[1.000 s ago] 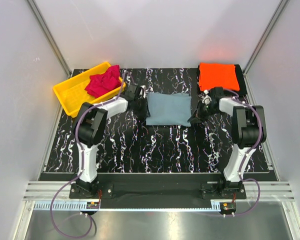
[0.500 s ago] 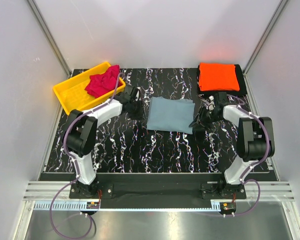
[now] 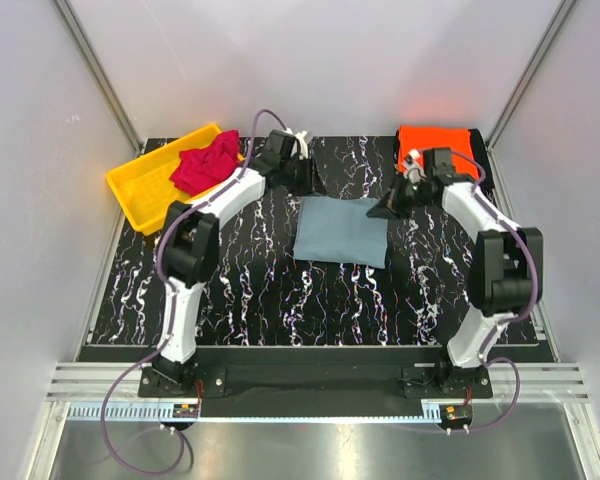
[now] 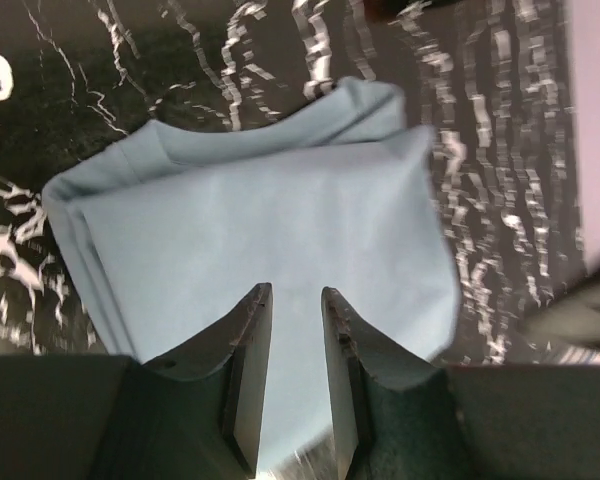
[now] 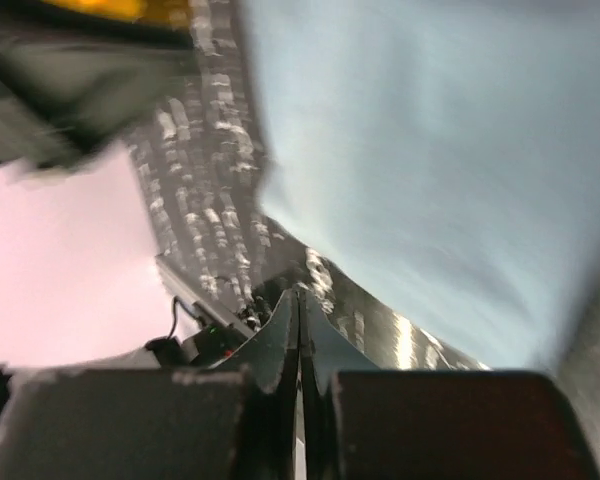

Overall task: Fold and stack the t-shirts
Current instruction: Fold the tshirt

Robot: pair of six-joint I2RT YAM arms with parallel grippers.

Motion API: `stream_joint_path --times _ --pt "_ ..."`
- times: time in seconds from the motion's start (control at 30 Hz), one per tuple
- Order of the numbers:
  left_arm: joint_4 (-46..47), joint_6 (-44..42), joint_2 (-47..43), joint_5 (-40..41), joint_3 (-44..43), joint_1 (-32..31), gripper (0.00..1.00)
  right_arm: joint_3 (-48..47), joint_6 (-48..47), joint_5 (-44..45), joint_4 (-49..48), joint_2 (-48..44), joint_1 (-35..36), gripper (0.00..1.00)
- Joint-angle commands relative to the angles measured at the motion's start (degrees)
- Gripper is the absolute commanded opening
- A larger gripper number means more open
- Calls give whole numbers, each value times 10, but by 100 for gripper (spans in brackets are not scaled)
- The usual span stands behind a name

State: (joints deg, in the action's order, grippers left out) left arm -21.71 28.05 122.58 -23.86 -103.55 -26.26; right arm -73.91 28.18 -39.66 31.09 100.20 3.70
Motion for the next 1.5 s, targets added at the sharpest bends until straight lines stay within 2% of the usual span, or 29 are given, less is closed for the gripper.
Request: stream_joint_path --times 0.0,0.13,0.33,0.47,0.63,0.9,1.13,1.27,1.37,1.47 --pt "-2 2 60 -30 -46 16 31 -85 10 -107 -52 56 52 0" --pt "-4 -3 92 -2 -59 38 31 -118 10 -144 -82 147 89 2" --pt "-4 -1 155 -5 -98 68 31 -148 -11 -169 -116 280 92 5" --pt "-4 -2 172 -3 -110 72 32 -167 -25 -167 -112 315 87 8" --pt "-4 -1 175 -8 -108 77 32 -165 -18 -166 -104 280 84 14" --pt "-6 -11 149 -9 -87 78 33 -102 -20 -161 -103 184 89 15" --pt "-18 -13 170 -18 -88 85 34 -7 -67 -119 -116 209 80 16" --pt "-21 -19 180 -10 -94 86 34 1 -77 -117 -118 233 72 16" --pt "-33 -22 188 -11 -105 89 34 4 -72 -117 -117 218 60 16" --pt "-45 -26 193 -20 -123 93 34 5 -60 -117 -111 165 58 17"
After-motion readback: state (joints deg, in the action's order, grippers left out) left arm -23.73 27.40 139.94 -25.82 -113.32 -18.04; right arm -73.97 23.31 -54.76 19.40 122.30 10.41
